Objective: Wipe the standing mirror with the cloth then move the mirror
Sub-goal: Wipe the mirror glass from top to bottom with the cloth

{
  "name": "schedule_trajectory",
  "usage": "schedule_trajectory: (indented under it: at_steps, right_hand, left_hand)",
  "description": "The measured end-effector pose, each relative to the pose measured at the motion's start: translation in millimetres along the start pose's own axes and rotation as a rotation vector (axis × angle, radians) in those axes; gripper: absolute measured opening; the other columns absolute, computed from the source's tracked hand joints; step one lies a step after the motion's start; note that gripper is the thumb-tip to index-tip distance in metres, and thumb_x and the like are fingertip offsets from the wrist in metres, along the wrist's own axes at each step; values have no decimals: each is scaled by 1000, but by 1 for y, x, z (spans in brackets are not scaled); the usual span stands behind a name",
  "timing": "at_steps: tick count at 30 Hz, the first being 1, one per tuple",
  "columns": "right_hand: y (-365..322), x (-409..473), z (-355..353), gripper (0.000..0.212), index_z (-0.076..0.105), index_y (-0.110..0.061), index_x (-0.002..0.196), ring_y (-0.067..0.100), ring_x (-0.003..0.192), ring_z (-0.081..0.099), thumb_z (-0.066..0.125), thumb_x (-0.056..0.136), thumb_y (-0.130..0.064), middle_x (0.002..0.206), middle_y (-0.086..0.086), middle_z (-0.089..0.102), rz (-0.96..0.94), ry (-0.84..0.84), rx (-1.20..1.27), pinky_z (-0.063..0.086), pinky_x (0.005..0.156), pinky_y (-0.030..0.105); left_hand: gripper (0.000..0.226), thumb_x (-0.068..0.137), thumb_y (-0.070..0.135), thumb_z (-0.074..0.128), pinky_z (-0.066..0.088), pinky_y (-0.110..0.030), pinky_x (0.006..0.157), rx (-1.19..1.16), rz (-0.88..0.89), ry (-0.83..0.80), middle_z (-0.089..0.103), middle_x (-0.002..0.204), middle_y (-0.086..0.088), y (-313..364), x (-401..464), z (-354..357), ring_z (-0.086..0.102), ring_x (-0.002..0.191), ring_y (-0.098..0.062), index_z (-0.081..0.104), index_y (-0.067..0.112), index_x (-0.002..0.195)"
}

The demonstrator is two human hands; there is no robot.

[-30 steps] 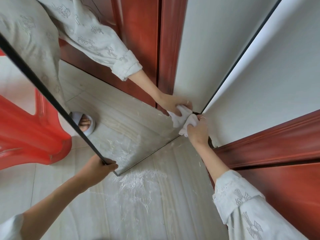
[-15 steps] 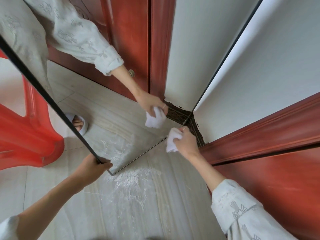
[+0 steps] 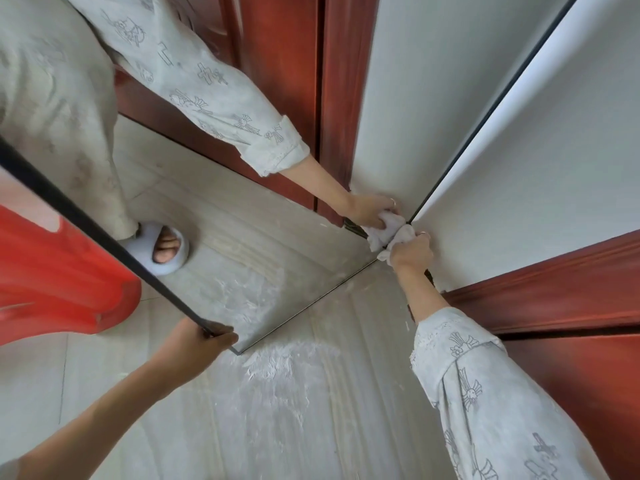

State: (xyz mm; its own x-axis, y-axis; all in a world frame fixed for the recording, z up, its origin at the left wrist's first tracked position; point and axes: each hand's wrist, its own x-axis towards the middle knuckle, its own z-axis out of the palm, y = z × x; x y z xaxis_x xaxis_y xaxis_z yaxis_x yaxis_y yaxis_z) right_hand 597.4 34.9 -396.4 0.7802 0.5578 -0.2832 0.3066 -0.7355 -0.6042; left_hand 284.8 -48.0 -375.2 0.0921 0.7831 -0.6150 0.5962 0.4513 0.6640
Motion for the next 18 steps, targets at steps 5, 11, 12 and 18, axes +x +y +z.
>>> schedule_trajectory:
  at_steps: [5,11,12,18]
  right_hand:
    - [16,-14,15,35,46,1,116,35,112,53,48,81,5,118,24,56,-4,-43,109,42,92,37]
    - [31,-67,37,22,48,-1,98,25,89,55,45,78,8,98,17,57,-162,-166,131,33,68,23]
    - [34,-76,40,22,49,-1,98,23,85,54,45,78,8,93,13,56,-166,-192,116,34,68,24]
    - [58,-113,50,23,49,-16,85,16,78,51,47,75,5,76,0,55,-337,-597,44,39,70,27]
  left_hand:
    - [13,84,12,61,29,-22,56,10,15,2,49,78,-8,-1,-1,1,43,75,-16,55,13,72]
    - [13,83,9,61,28,-21,56,-20,14,4,47,79,-7,0,-2,3,42,77,-15,54,13,73]
    - [13,83,9,62,28,-22,57,-21,7,-1,48,79,-7,0,-2,2,42,77,-16,55,12,73]
    - [12,81,8,64,34,-24,61,-35,-22,12,54,78,-10,2,-2,3,48,76,-19,63,9,69]
